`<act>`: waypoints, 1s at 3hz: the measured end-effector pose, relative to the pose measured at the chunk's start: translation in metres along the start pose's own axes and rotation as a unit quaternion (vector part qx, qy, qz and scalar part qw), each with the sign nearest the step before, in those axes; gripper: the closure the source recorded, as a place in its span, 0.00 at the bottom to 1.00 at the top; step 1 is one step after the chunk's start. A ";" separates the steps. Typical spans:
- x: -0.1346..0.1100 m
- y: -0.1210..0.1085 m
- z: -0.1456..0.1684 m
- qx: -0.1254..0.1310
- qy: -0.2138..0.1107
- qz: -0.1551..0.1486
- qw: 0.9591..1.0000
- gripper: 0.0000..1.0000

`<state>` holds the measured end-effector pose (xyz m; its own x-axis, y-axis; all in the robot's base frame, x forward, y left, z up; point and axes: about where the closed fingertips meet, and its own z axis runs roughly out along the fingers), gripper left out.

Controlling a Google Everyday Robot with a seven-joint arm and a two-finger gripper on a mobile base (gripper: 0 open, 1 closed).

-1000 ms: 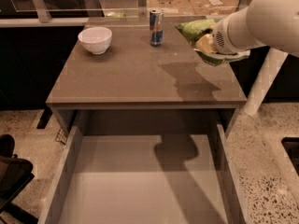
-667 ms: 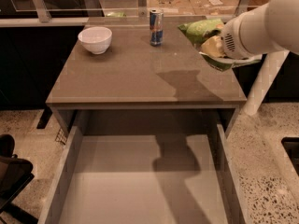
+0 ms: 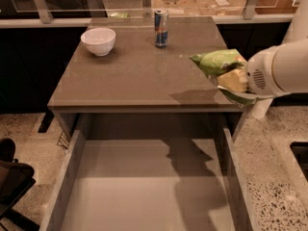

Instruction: Place green jalapeno chip bag into top drawer

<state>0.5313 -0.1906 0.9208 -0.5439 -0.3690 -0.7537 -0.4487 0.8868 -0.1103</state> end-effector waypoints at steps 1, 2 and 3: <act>0.048 0.017 -0.002 -0.035 0.004 0.011 0.999 1.00; 0.087 0.054 -0.001 -0.072 0.016 -0.025 0.997 1.00; 0.113 0.087 0.018 -0.128 0.036 -0.092 0.987 1.00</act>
Offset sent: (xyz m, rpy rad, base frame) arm -0.1206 0.0373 -0.1161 -0.0849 0.0698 0.3434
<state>0.4433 -0.1501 0.8147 -0.4812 -0.5445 -0.6870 -0.7046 0.7065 -0.0664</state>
